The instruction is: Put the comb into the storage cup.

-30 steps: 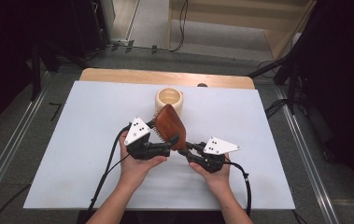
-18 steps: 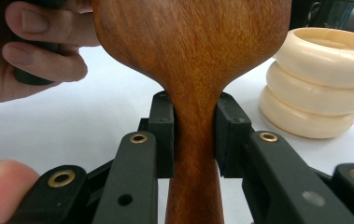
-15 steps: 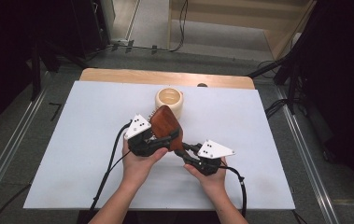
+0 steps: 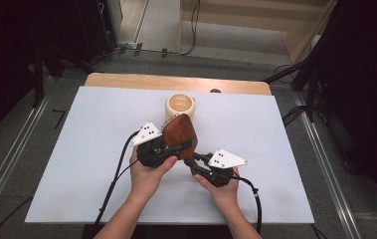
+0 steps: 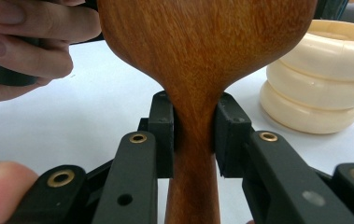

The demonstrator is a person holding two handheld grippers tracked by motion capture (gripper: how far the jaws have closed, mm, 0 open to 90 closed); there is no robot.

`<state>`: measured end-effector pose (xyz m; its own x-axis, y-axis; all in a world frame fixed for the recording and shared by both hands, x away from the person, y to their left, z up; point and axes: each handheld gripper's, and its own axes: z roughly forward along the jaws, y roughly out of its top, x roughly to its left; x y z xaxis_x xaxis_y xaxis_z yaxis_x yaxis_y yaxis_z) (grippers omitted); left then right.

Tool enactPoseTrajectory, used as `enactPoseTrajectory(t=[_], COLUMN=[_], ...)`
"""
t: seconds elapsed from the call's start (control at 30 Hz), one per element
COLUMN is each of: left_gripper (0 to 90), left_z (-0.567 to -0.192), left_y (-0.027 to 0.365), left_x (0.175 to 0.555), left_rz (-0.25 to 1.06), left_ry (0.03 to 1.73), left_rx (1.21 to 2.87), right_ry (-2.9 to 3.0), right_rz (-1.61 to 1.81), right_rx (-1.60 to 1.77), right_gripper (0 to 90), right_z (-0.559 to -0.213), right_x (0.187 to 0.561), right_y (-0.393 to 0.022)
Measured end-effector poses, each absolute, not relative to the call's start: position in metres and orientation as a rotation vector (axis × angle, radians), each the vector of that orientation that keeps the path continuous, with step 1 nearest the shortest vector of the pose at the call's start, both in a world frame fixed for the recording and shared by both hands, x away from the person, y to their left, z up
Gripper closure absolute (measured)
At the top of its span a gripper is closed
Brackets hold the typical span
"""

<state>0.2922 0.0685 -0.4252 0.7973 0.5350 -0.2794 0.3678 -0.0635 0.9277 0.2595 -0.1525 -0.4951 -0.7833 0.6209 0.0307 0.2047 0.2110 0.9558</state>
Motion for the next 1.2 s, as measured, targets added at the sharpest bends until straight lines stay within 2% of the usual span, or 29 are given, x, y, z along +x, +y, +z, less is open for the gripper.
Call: enactPoseTrajectory(t=[0.1,0.17,0.27,0.37,0.43,0.77,1.2], left_gripper=[56.4,56.7,56.8,56.9,57.0,57.1,57.0], left_z=[-0.425,-0.425,-0.424,-0.422,-0.421,-0.418,-0.411], left_y=[0.068,0.068,0.071,0.073,0.074,0.082,0.095], left_x=[0.292,0.292,0.294,0.295,0.296,0.301,0.306], left_rz=[0.159,0.167,0.16,0.169,0.174,0.184,0.204], left_ry=[0.709,0.71,0.713,0.716,0.718,0.721,0.737], left_rx=[1.689,1.69,1.677,1.673,1.67,1.664,1.645], right_ry=[2.157,2.164,2.157,2.124,2.119,2.084,2.014], right_rz=[1.618,1.634,1.646,1.658,1.678,1.666,1.664], right_rx=[0.796,0.8,0.824,0.888,0.881,0.874,0.932], right_gripper=[68.1,61.4,39.3,8.7,0.0,0.0,0.0], right_z=[-0.495,-0.495,-0.493,-0.493,-0.493,-0.492,-0.494], right_x=[0.262,0.262,0.263,0.265,0.265,0.259,0.25], right_y=[-0.153,-0.154,-0.154,-0.156,-0.159,-0.172,-0.211])
